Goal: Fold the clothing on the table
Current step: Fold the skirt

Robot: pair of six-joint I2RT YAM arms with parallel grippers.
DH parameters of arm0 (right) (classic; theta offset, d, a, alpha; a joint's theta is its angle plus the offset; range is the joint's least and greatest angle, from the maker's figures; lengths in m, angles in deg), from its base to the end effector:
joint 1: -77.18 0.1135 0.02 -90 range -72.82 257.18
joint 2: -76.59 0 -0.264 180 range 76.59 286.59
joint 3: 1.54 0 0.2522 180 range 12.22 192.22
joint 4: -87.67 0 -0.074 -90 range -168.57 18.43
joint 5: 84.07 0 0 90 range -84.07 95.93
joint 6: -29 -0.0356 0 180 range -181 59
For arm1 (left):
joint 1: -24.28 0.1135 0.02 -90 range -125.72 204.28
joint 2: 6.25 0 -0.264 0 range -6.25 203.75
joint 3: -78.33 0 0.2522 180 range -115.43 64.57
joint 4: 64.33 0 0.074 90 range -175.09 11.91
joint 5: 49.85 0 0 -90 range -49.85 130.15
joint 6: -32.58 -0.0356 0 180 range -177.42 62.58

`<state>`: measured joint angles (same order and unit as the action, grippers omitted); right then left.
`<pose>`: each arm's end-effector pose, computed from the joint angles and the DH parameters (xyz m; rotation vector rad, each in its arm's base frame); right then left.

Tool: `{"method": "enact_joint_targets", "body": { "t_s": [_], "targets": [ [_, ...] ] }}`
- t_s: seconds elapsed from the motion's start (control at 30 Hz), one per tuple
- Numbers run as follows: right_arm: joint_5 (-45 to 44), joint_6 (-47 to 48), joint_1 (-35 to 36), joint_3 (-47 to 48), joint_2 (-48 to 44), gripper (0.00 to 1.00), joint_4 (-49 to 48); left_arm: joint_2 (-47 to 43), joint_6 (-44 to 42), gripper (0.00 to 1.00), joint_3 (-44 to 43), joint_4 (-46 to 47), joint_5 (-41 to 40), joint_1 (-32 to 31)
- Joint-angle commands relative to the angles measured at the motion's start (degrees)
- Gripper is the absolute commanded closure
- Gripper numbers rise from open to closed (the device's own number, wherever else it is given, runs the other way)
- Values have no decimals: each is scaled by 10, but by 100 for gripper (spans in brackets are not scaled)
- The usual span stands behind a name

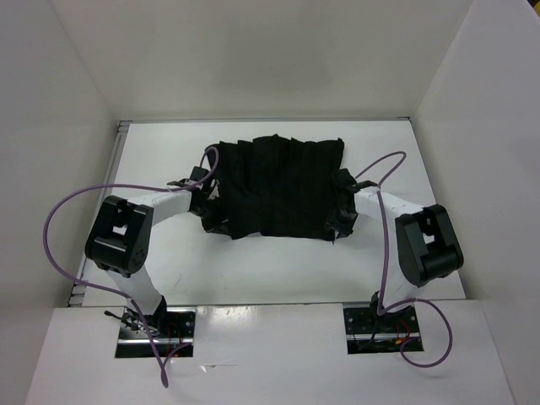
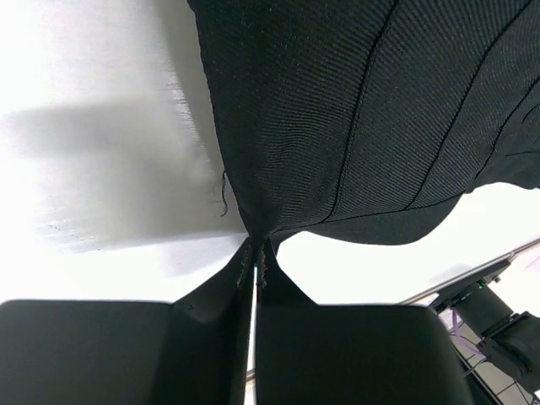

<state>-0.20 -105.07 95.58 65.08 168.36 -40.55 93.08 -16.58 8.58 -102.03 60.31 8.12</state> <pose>0.2680 0.0851 0.1636 0.6595 2.8150 0.0394 0.3074 -0.1019 0.1504 -0.5137 2.8282 -0.7242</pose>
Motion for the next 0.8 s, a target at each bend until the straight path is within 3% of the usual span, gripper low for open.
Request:
{"method": "enact_joint_targets", "body": {
  "t_s": [0.0,0.1,0.17,0.27,0.4,0.43,0.5,0.53,0.6,0.67,0.73,0.77],
  "targets": [
    [5,-5,5,-5,17,61,-44,-4,-20,100,-16,-13,-1,6],
    [25,-5,5,-10,39,80,-81,9,-20,100,-3,12,14,12],
    [31,1,5,-10,53,100,-99,23,-20,100,4,30,33,12],
    [-4,18,5,53,41,100,-70,51,-15,100,-17,46,40,12],
    [-63,83,-24,204,-21,100,-16,67,-40,100,-178,19,33,37],
    [-74,98,-32,286,-26,100,-4,73,-47,100,-280,11,33,42],
    [-104,141,-50,369,-26,100,25,96,-72,100,-393,-25,33,51],
    [-109,154,-56,447,-15,100,35,114,-77,100,-503,-55,44,62],
    [-115,173,-67,506,-8,100,59,122,-86,100,-588,-72,66,77],
    [-115,180,-67,538,-13,100,64,123,-86,100,-638,-78,80,97],
    [-95,178,-67,504,-48,100,47,105,-93,100,-615,-78,85,104],
    [-79,165,-67,456,-74,100,41,82,-99,100,-555,-65,80,104]
  ]
}}
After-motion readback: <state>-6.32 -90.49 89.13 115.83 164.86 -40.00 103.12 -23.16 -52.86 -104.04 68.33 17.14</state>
